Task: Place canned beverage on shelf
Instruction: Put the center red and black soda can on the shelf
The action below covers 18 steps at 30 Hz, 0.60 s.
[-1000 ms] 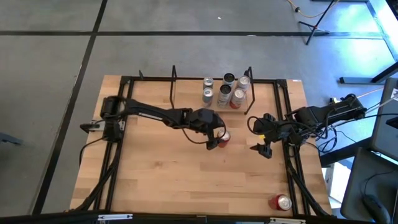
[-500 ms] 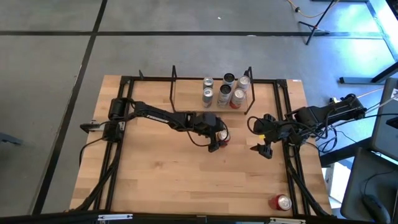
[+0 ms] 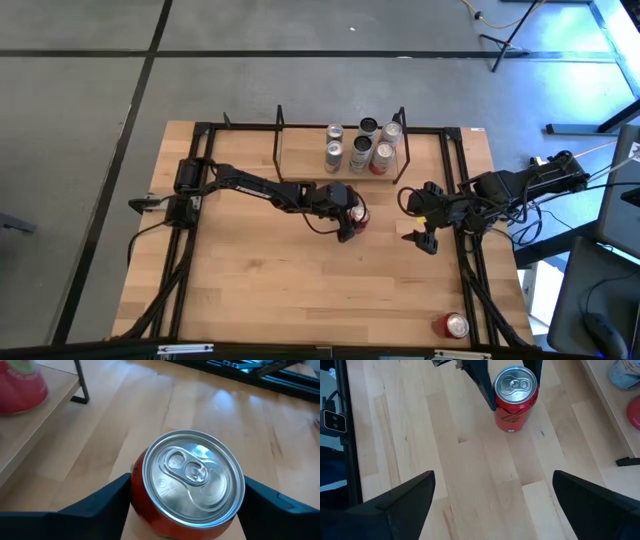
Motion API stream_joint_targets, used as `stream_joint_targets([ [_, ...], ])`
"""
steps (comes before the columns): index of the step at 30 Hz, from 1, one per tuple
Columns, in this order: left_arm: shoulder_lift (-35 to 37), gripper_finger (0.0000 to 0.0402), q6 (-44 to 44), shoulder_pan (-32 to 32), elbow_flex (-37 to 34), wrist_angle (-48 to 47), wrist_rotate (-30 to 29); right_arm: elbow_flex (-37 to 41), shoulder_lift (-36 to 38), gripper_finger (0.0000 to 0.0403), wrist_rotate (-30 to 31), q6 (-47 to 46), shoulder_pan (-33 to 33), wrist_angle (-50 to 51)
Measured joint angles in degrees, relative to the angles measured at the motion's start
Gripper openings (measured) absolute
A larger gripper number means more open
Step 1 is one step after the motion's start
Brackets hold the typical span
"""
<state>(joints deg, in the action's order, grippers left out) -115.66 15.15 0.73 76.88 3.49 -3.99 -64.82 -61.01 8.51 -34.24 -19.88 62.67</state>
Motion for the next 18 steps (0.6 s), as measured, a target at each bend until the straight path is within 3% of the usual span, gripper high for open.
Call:
stream_joint_targets([
  [2, 0.3, 0.0265, 1.1, -0.1, 0.0, -0.1, -0.4, 0.0, 0.0, 0.039, 0.0, 0.0, 0.0, 0.0],
  [7, 4.4, 0.0264, 2.8, -1.1, -0.2, -3.3, -3.0, 0.0, 0.0, 0.039, 0.0, 0.0, 0.0, 0.0],
  [18, 24.8, 0.0272, 5.3, -1.6, 0.0, -24.0, -12.0, 0.0, 0.0, 0.039, 0.0, 0.2, 0.0, 0.0],
])
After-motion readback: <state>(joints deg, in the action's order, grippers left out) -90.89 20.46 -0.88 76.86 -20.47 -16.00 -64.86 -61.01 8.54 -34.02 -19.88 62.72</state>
